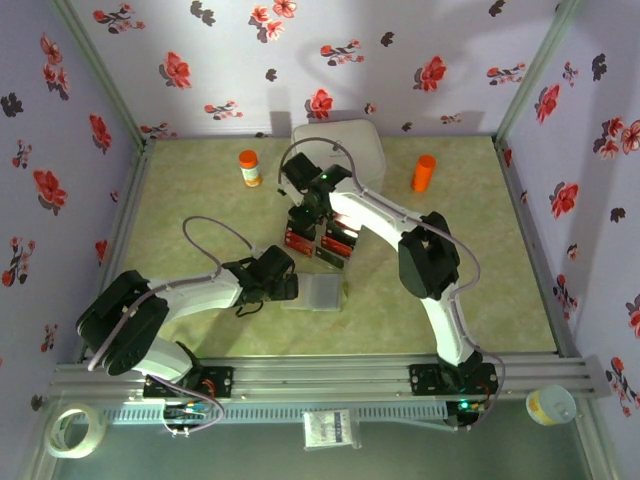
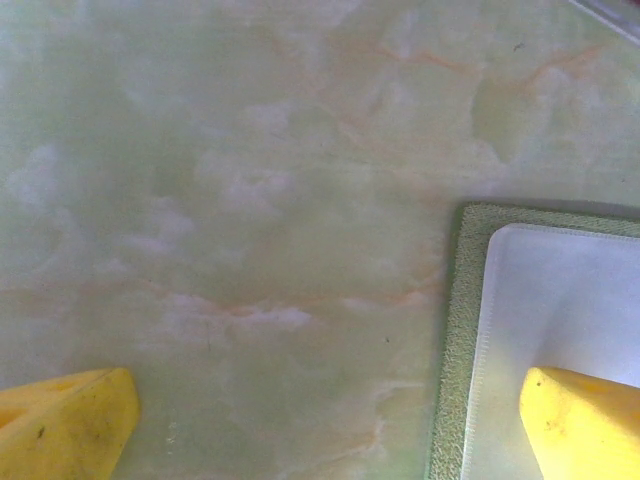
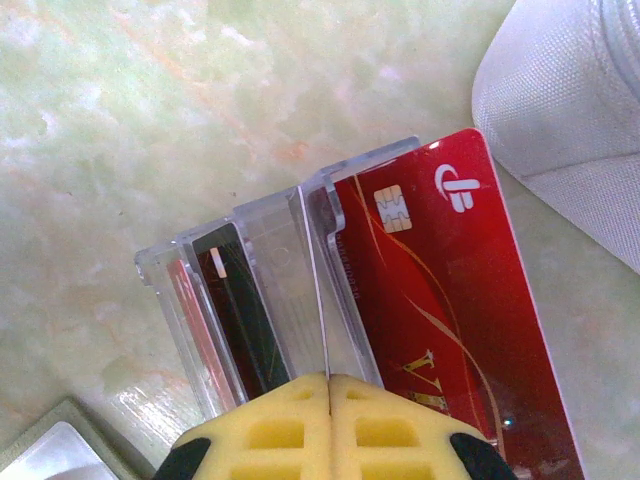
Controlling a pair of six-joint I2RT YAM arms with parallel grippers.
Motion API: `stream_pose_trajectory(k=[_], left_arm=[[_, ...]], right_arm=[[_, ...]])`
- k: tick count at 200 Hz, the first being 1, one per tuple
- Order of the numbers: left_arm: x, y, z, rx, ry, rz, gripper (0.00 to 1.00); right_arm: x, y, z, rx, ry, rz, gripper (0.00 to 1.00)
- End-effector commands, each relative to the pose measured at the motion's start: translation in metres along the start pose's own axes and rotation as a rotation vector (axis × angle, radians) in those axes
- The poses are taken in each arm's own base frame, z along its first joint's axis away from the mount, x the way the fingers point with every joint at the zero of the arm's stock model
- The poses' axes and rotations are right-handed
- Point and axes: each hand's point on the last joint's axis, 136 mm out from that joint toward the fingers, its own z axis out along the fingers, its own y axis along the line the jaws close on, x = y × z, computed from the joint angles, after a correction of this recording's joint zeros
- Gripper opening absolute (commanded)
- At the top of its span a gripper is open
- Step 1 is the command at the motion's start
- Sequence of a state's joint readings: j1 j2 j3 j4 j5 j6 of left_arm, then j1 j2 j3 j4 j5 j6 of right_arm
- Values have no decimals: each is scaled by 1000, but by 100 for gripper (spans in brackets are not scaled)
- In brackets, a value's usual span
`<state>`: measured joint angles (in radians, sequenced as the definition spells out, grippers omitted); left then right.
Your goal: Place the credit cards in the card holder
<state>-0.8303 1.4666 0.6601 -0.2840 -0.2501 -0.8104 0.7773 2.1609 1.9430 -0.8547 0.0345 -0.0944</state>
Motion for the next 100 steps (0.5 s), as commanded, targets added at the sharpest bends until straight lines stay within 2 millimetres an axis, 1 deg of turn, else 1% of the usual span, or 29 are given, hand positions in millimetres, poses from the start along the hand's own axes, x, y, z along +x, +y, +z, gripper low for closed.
stream_pose_trajectory(k=[1, 12, 33, 65, 84, 100], left_arm=[[22, 16, 12, -45, 72, -14, 100], [22, 15, 12, -44, 72, -14, 100], [22, 16, 12, -47, 71, -14, 100], [22, 16, 11, -44, 70, -14, 100], [22, 17, 11, -45, 70, -13, 100], [22, 17, 10, -46, 71, -12, 100]], right_arm=[[-7, 3, -19, 9, -23, -38, 3], [-10, 2, -25, 23, -36, -46, 0], [-17, 1, -39, 49, -72, -55, 0], [-28, 5, -72, 59, -152, -45, 0], [-30, 8, -91, 57, -200, -12, 0], [-25, 13, -103, 36, -240, 35, 0]])
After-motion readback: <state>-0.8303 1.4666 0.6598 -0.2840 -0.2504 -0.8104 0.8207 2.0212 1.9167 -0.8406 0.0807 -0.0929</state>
